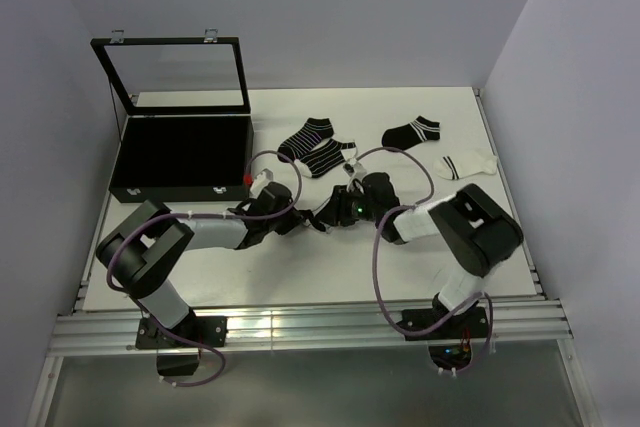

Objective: Roll the socks
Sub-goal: Roll the sock at the center of the board.

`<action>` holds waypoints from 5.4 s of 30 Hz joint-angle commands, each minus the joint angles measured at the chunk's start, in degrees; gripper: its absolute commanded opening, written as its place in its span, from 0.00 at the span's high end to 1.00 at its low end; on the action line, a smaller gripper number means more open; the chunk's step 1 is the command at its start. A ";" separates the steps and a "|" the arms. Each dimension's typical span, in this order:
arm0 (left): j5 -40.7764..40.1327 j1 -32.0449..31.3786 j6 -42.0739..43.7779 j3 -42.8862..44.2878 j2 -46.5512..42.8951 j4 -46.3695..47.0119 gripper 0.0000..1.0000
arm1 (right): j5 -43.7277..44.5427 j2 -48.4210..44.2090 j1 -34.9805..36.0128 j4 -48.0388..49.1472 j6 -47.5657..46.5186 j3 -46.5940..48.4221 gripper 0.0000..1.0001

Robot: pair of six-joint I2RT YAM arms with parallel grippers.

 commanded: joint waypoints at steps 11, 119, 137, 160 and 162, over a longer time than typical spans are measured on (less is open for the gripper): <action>-4.02 -0.59 5.00 7.00 -0.94 -18.08 1.00 | 33.62 -15.36 16.28 -18.51 -22.32 3.34 0.55; -0.94 -2.09 -1.33 -3.81 -1.29 7.40 0.55 | -8.12 14.80 -2.53 17.70 11.43 -3.25 1.00; -0.94 -2.09 -3.17 -7.32 -0.59 14.70 0.48 | -8.56 14.71 -2.70 15.68 11.61 -2.64 1.00; -2.87 -2.09 -3.70 -6.36 2.84 14.35 0.53 | -8.65 13.66 -2.70 10.23 9.50 -1.14 1.00; -3.05 -2.09 -3.79 -6.01 3.28 13.12 0.55 | -8.65 13.48 -2.70 10.05 9.23 -1.14 1.00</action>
